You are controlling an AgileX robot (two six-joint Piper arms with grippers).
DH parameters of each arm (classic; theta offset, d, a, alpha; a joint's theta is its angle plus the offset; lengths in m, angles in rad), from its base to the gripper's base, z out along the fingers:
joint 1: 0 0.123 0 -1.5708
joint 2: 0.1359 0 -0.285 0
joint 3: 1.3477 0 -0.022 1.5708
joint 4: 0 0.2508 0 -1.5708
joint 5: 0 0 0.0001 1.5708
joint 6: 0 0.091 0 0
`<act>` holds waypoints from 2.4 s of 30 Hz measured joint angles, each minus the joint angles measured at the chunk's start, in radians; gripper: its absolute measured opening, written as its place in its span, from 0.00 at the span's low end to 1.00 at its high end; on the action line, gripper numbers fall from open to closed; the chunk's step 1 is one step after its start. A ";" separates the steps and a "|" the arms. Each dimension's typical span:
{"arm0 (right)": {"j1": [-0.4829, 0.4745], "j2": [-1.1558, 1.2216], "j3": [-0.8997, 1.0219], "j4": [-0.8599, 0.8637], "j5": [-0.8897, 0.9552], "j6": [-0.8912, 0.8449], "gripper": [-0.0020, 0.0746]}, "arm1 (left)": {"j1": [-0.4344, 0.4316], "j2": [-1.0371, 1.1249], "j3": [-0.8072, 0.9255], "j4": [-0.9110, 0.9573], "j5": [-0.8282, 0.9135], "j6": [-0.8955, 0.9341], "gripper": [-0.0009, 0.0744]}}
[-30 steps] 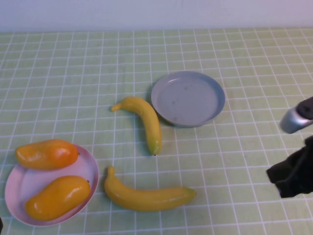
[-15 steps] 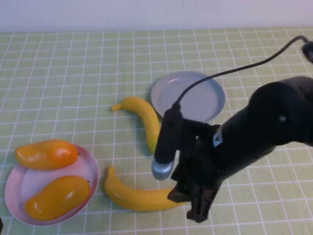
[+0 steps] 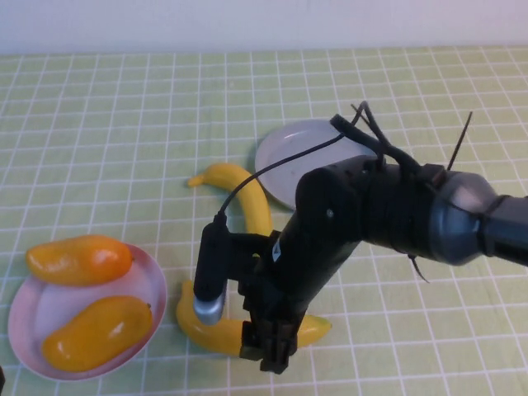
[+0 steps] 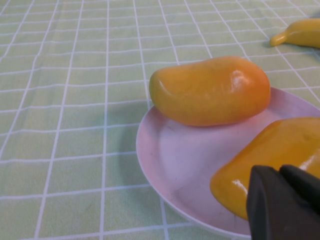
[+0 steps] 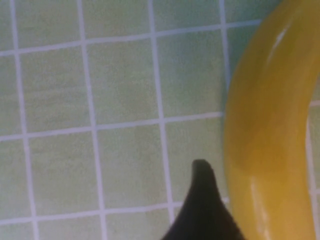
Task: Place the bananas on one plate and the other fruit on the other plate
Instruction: Put another type of fruit in the right plate
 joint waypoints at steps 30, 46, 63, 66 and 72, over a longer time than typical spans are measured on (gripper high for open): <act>-0.003 0.051 -0.047 -0.042 -0.067 0.226 0.42 | 0.000 0.000 0.000 0.000 0.000 0.000 0.01; -0.396 0.076 -0.274 -0.204 -0.118 0.694 0.42 | 0.000 0.000 0.000 0.000 0.000 -0.001 0.01; -0.441 0.465 -0.743 -0.137 0.119 0.698 0.42 | 0.000 0.000 0.000 0.000 0.000 -0.002 0.01; -0.441 0.475 -0.770 -0.135 0.155 0.698 0.42 | 0.000 0.000 0.000 0.000 0.000 -0.002 0.01; -0.441 0.475 -0.804 -0.155 0.255 0.731 0.46 | 0.000 0.000 0.000 0.000 0.000 -0.002 0.01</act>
